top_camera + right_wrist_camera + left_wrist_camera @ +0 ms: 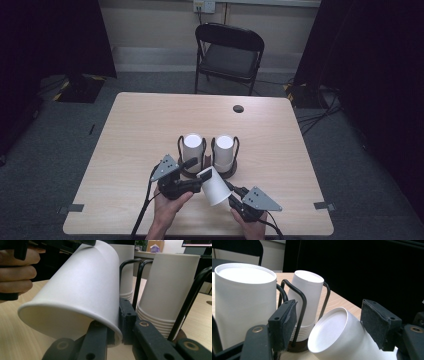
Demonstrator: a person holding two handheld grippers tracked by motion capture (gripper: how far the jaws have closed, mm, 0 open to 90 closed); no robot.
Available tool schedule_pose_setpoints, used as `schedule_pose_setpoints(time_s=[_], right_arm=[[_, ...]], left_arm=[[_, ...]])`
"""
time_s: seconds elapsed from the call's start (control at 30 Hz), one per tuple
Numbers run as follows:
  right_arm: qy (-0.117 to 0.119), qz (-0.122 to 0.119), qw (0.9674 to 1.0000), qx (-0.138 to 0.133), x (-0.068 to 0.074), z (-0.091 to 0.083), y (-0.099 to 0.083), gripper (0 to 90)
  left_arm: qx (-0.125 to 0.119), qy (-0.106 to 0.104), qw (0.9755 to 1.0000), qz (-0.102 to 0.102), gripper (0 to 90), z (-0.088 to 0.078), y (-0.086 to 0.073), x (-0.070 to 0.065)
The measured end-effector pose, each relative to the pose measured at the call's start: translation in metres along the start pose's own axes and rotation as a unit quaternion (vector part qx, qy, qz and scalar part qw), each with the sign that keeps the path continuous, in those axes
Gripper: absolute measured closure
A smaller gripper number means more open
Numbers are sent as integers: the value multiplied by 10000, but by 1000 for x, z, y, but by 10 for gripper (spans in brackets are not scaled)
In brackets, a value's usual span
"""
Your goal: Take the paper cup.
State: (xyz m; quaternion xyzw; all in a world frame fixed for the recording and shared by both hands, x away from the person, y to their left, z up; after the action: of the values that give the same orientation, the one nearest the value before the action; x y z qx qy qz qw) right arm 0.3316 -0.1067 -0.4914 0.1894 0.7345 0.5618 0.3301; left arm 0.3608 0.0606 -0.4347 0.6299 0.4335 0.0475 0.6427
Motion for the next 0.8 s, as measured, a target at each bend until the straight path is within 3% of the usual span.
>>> schedule_pose_setpoints(time_s=[0.37, 0.57, 0.67, 0.8], right_arm=[[151, 176, 9989, 398, -8, -2, -3, 851], [279, 220, 9974, 623, -12, -1, -5, 851], [499, 322, 9962, 635, -13, 0, -3, 851], [607, 182, 9934, 958, -12, 1, -5, 852]], left_arm=[[-132, 377, 9982, 453, 253, -8, -2, 9], [-101, 386, 9968, 698, 235, -11, -7, 13], [-86, 363, 9958, 835, 235, -12, -10, 13], [40, 216, 9944, 1029, 255, -15, -17, 14]])
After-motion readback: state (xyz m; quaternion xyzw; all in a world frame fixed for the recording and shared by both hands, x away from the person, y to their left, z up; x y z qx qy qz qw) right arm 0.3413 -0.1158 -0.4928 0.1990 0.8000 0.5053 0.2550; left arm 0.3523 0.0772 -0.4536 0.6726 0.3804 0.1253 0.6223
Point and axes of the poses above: each handheld gripper's, and its own axes: z roughly forward along the jaws, y roughly out of its top, x roughly to its left, the point moved 6 cm from there along z, roughly forward along the jaws, and after that the axes turned 13 degrees about -z, right-handed, at the moved point
